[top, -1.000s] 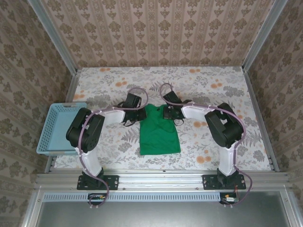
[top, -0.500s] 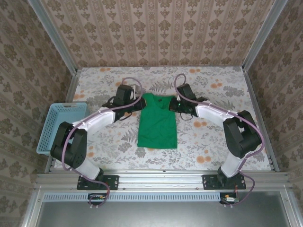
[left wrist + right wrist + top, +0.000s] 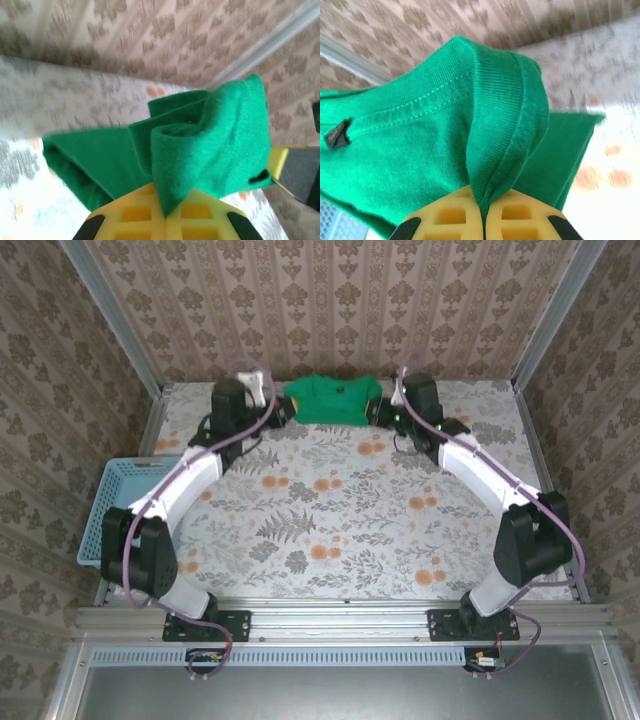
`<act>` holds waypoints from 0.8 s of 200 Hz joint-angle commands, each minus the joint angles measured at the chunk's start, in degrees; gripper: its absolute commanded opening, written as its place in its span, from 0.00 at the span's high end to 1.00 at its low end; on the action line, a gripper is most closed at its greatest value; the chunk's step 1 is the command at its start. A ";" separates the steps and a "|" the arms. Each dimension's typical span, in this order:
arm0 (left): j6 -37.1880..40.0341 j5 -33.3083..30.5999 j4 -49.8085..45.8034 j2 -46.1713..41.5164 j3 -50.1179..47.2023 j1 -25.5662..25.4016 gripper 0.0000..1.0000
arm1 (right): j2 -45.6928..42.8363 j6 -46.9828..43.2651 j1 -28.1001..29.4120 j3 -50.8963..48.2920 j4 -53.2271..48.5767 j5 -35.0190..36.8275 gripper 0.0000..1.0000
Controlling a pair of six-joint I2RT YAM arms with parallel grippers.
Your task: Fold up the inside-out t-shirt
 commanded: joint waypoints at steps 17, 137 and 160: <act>-3.52 1.22 13.82 -6.30 -24.11 -9.11 1.00 | -9.85 1.91 4.98 -24.27 6.05 2.29 1.00; 3.50 -8.23 8.24 -6.67 -17.85 -17.76 1.00 | -24.23 4.09 6.63 -30.52 -0.94 14.29 1.00; 4.72 -8.42 7.70 -0.98 -12.43 -16.15 1.00 | -20.27 2.96 4.43 -27.62 -0.39 14.18 1.00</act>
